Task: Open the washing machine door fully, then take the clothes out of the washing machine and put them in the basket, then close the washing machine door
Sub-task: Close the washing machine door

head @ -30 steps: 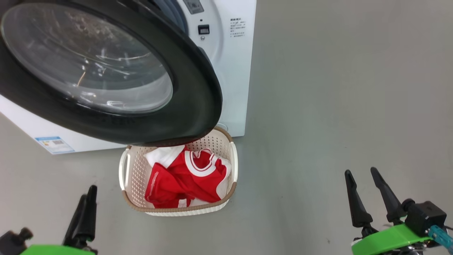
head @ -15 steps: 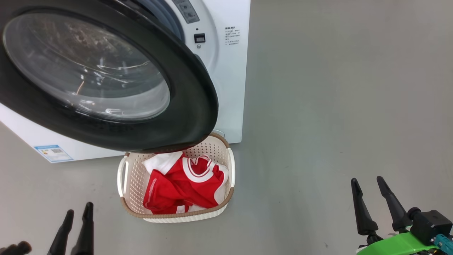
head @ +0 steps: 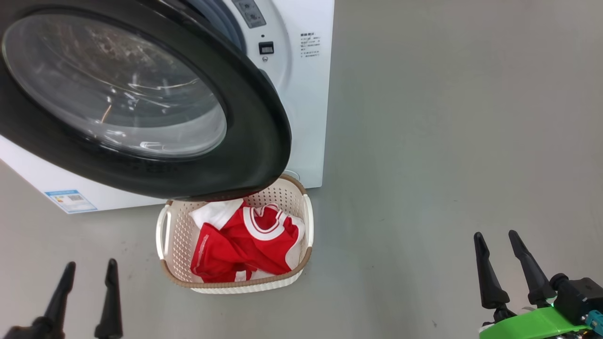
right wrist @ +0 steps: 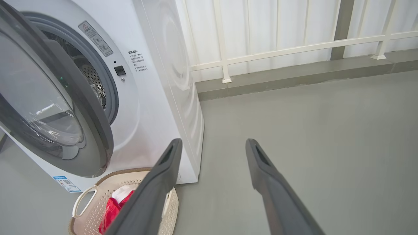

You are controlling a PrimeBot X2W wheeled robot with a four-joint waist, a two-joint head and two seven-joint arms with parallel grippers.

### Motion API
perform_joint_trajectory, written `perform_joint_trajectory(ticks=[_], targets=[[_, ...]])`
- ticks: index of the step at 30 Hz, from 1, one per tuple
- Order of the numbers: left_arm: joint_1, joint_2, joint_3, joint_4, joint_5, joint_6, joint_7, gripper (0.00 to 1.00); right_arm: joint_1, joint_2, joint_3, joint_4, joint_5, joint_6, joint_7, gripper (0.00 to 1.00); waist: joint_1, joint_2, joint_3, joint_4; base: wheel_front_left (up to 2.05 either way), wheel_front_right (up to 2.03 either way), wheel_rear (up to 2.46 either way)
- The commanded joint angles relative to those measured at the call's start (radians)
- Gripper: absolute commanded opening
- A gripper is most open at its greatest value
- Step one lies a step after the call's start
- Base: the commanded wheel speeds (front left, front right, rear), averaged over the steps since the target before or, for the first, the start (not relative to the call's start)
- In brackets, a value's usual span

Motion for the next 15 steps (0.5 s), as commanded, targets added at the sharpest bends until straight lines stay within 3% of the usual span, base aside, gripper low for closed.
perform_joint_trajectory(ticks=[1,15], targets=[[-0.001,-0.001,0.047,-0.032,0.043,-0.006,-0.012,1.00,-0.011,-0.013,0.015,-0.029,0.003,0.007,-0.006,1.00,0.0000,-0.0001,0.002,0.002,0.00,0.00,0.00],[-0.001,-0.024,0.033,-0.021,0.068,-0.006,-0.012,1.00,-0.016,-0.013,0.013,-0.022,0.001,0.007,-0.006,1.00,0.0000,-0.0001,0.006,0.013,0.00,0.00,0.00]])
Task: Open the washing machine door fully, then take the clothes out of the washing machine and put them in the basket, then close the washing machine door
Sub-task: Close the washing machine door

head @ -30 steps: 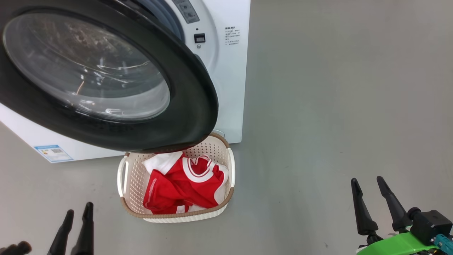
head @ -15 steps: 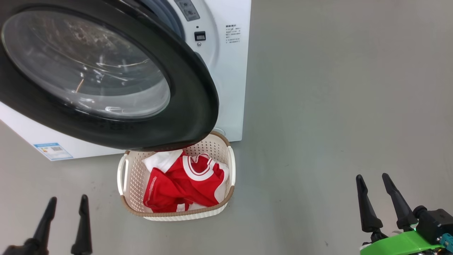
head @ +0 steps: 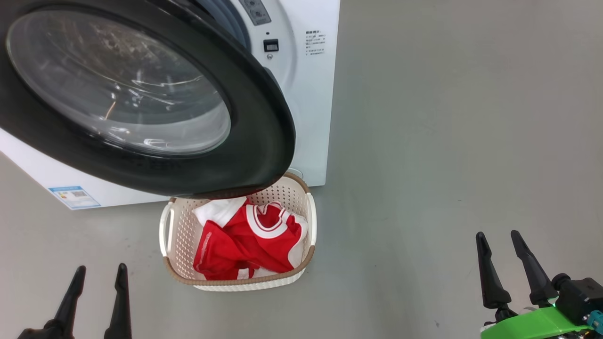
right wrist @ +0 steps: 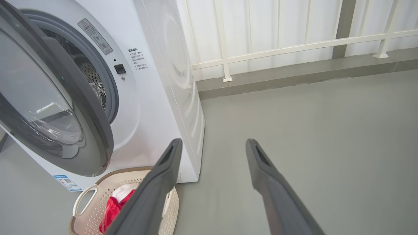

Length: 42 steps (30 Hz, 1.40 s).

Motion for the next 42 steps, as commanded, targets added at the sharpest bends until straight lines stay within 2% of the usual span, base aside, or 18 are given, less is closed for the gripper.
perform_joint_trajectory(ticks=[1,5,6,7,8,9,17,27,35,42], targets=[[-0.018,0.021,0.029,-0.019,0.001,-0.006,-0.012,1.00,-0.018,-0.013,0.023,-0.021,0.001,0.007,-0.006,1.00,0.0000,0.0000,0.000,0.001,0.00,0.00,0.00],[-0.023,0.014,0.018,-0.015,0.001,-0.006,-0.012,1.00,-0.022,-0.013,0.030,-0.020,0.005,0.007,-0.006,1.00,0.0000,0.0000,0.000,0.006,0.00,0.00,0.00],[-0.025,0.011,0.015,-0.013,-0.001,-0.006,-0.012,1.00,-0.023,-0.013,0.033,-0.019,0.008,0.007,-0.006,0.74,0.0000,0.0000,0.000,0.009,0.00,0.00,0.00],[-0.028,0.009,0.011,-0.012,-0.002,-0.006,-0.012,1.00,-0.023,-0.013,0.036,-0.018,0.014,0.007,-0.006,0.36,0.0000,0.0000,0.000,0.015,0.00,0.00,0.00],[-0.031,0.006,0.005,-0.010,-0.004,-0.006,-0.012,1.00,-0.024,-0.013,0.040,-0.018,0.016,0.007,-0.006,0.11,0.0000,0.0000,0.001,0.021,0.00,0.00,0.00],[-0.034,0.004,-0.001,-0.008,-0.006,-0.006,-0.012,1.00,-0.026,-0.013,0.046,-0.016,0.017,0.007,-0.006,0.00,0.0000,0.0000,0.003,0.028,0.00,0.00,0.00],[-0.047,-0.020,-0.064,0.007,-0.016,-0.006,-0.012,1.00,-0.108,-0.013,0.130,0.029,0.034,0.007,-0.006,0.00,0.0000,0.0000,0.005,0.116,0.00,0.00,0.00],[-0.053,-0.052,-0.132,0.020,-0.028,-0.006,-0.012,1.00,-0.258,-0.013,0.244,0.095,0.033,0.007,-0.006,0.00,0.0000,0.0000,0.001,0.275,0.00,0.00,0.00],[-0.064,-0.060,-0.185,0.026,-0.038,-0.006,-0.012,1.00,-0.354,-0.013,0.260,0.145,0.012,0.007,-0.006,0.00,0.0000,0.0000,0.030,0.385,0.00,0.00,0.00],[-0.092,-0.063,-0.213,0.025,-0.052,-0.006,-0.012,1.00,-0.413,-0.013,0.243,0.160,0.005,0.007,-0.006,0.00,0.0000,0.0000,0.077,0.425,0.00,0.00,0.00]])
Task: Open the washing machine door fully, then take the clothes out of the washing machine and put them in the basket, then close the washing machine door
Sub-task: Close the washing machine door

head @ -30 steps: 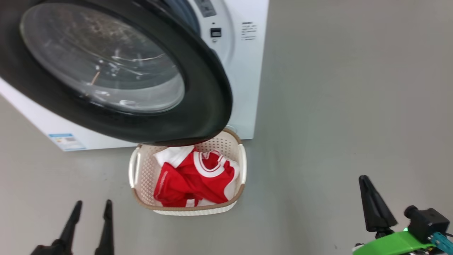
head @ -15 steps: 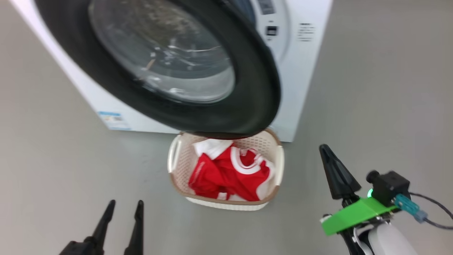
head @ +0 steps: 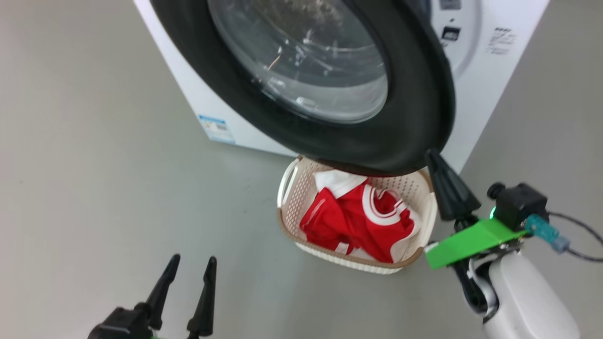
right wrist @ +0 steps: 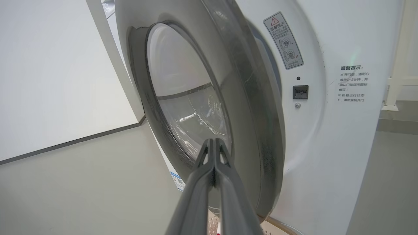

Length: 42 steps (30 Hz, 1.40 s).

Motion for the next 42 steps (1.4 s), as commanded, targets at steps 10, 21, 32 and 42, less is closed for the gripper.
perform_joint_trajectory(ticks=[10,21,32,42], targets=[[-0.110,0.003,-0.014,-0.027,-0.055,-0.006,-0.012,1.00,-0.143,0.003,-0.045,-0.012,-0.059,0.007,-0.006,0.00,0.0000,-0.0001,0.137,0.067,0.00,0.00,0.00],[-0.169,0.003,-0.036,-0.041,-0.109,-0.006,-0.012,1.00,-0.258,-0.011,-0.122,-0.032,-0.098,0.007,-0.006,0.00,0.0000,-0.0001,0.237,0.086,0.00,0.00,0.00],[-0.231,0.002,-0.069,-0.058,-0.154,-0.006,-0.012,1.00,-0.405,-0.040,-0.184,-0.028,-0.131,0.007,-0.006,0.00,0.0000,-0.0001,0.322,0.108,0.00,0.00,0.00],[-0.249,0.002,-0.081,-0.062,-0.166,-0.006,-0.012,1.00,-0.497,-0.027,-0.232,-0.031,-0.160,0.007,-0.006,0.00,0.0000,-0.0001,0.348,0.115,0.00,0.00,0.00]])
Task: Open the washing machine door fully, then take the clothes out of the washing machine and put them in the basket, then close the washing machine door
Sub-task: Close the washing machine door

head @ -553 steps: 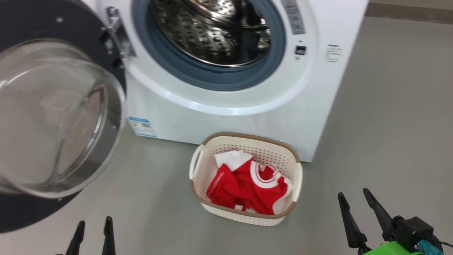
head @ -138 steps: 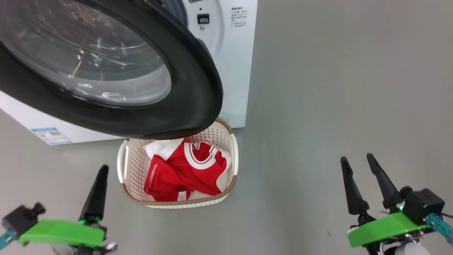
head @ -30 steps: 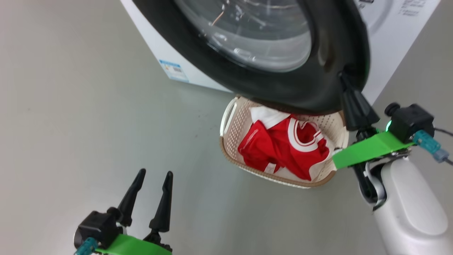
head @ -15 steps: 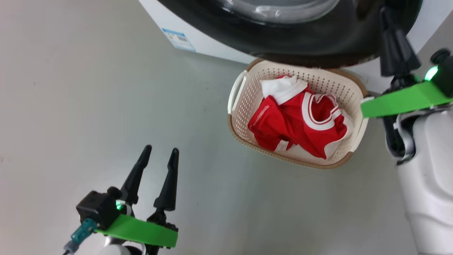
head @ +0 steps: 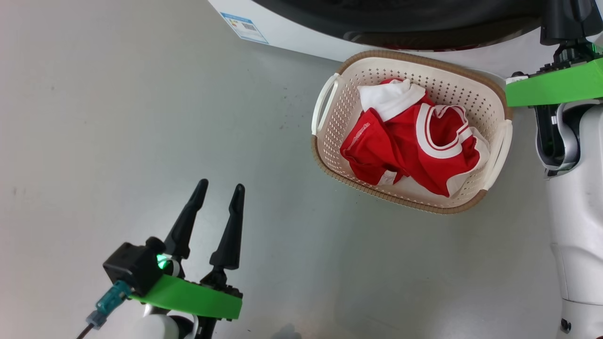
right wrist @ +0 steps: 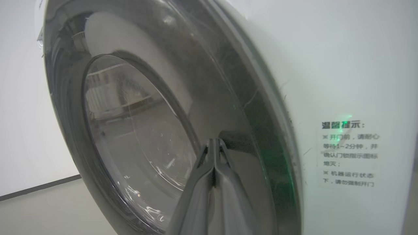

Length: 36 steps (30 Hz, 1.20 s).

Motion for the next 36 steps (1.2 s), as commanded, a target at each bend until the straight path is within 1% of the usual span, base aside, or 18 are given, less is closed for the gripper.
perform_joint_trajectory(ticks=[1,9,18,20,22,23,24,26,27,36], targets=[[-0.012,0.020,0.030,-0.024,-0.011,-0.006,-0.012,1.00,-0.033,0.016,0.001,-0.029,-0.004,-0.002,-0.005,0.00,0.0000,-0.0001,0.001,0.000,0.00,0.00,0.00],[-0.015,0.020,0.031,-0.018,-0.008,-0.006,-0.012,1.00,-0.018,0.029,0.007,-0.033,-0.001,-0.002,-0.005,0.00,0.0000,-0.0001,-0.017,-0.008,0.00,0.00,0.00],[0.020,0.020,0.060,0.001,0.020,-0.006,-0.012,1.00,0.113,0.035,0.073,-0.015,0.020,-0.002,-0.005,0.00,0.0000,-0.0001,-0.097,-0.053,0.00,0.00,0.00],[0.030,0.020,0.066,0.009,0.027,-0.006,-0.012,1.00,0.148,0.038,0.082,-0.015,0.029,-0.002,-0.005,0.08,0.0000,-0.0001,-0.117,-0.066,0.00,0.00,0.00],[0.040,0.020,0.071,0.018,0.035,-0.006,-0.012,1.00,0.184,0.041,0.093,-0.012,0.039,-0.002,-0.005,0.20,0.0000,-0.0001,-0.138,-0.078,0.00,0.00,0.00],[0.045,0.020,0.075,0.022,0.040,-0.006,-0.012,1.00,0.202,0.041,0.098,-0.010,0.044,-0.002,-0.005,0.35,0.0000,-0.0001,-0.149,-0.085,0.00,0.00,0.00],[0.050,0.020,0.078,0.026,0.044,-0.006,-0.012,1.00,0.221,0.042,0.104,-0.009,0.048,-0.002,-0.005,0.47,0.0000,-0.0001,-0.159,-0.091,0.00,0.00,0.00],[0.060,0.020,0.083,0.032,0.046,-0.006,-0.012,1.00,0.259,0.044,0.112,-0.008,0.055,-0.002,-0.005,0.98,0.0000,-0.0001,-0.180,-0.105,0.00,0.00,0.00],[0.065,0.020,0.081,0.037,0.043,-0.006,-0.012,1.00,0.278,0.044,0.116,-0.007,0.058,-0.002,-0.005,1.00,0.0000,-0.0001,-0.191,-0.112,0.00,0.00,0.00],[0.107,0.060,0.079,0.059,0.015,-0.006,-0.012,1.00,0.415,0.047,0.146,-0.015,0.083,-0.002,-0.005,1.00,0.0000,-0.0001,-0.272,-0.179,0.00,0.00,0.00]])
